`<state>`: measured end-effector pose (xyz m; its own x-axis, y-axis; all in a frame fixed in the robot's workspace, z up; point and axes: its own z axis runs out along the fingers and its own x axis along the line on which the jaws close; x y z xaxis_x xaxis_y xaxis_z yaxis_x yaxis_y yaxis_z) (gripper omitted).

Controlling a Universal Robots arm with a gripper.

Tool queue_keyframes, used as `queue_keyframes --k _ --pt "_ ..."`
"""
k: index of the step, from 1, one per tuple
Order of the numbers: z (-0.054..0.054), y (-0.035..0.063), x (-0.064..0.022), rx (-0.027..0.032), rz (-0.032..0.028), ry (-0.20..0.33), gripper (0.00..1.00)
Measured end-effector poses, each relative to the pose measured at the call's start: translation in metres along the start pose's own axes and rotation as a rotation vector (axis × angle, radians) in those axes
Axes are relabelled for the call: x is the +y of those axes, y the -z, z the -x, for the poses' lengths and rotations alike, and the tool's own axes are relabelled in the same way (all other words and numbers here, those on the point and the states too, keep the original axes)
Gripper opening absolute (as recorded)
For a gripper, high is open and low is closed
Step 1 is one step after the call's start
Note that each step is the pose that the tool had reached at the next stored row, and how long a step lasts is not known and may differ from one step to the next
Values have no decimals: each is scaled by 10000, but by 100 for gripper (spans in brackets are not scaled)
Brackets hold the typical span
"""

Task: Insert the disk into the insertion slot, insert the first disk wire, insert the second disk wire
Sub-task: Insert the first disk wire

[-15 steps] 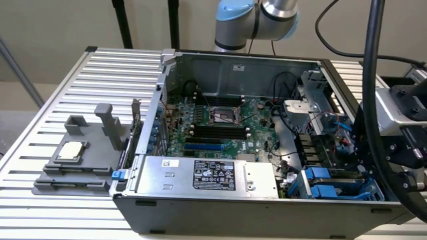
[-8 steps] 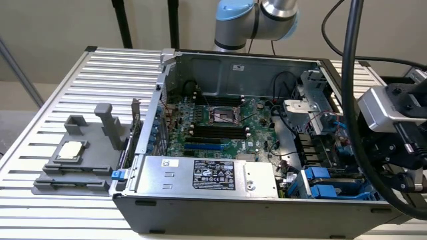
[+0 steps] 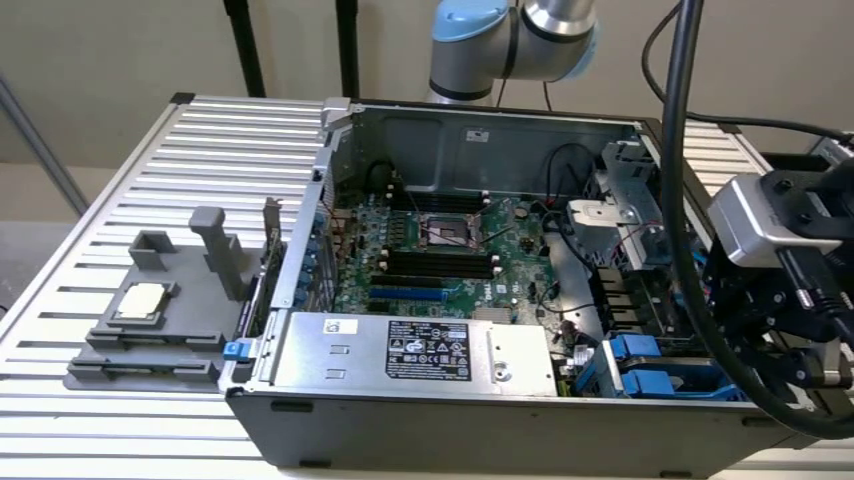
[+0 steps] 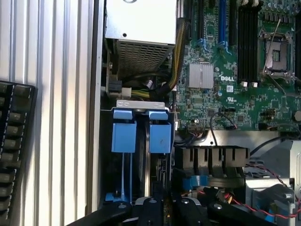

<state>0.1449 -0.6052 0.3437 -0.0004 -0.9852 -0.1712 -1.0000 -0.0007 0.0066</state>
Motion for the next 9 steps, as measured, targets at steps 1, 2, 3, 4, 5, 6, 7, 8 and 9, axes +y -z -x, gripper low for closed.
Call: queue_keyframes --k 1,2,3,4,5,6,7,8,9 --pt "0 -3 7 3 -33 -3 17" --pt "0 -6 12 5 -65 -9 17" --pt "1 -8 14 7 -96 -15 17" --pt "4 -9 15 8 -121 -19 17" --pt "7 -11 15 9 -145 -21 17" --pt "9 -13 16 8 -166 -24 17" --pt "11 -14 17 8 -187 -29 17" --pt "12 -17 19 7 -209 -34 17" --pt "13 -19 20 8 -228 -39 17"
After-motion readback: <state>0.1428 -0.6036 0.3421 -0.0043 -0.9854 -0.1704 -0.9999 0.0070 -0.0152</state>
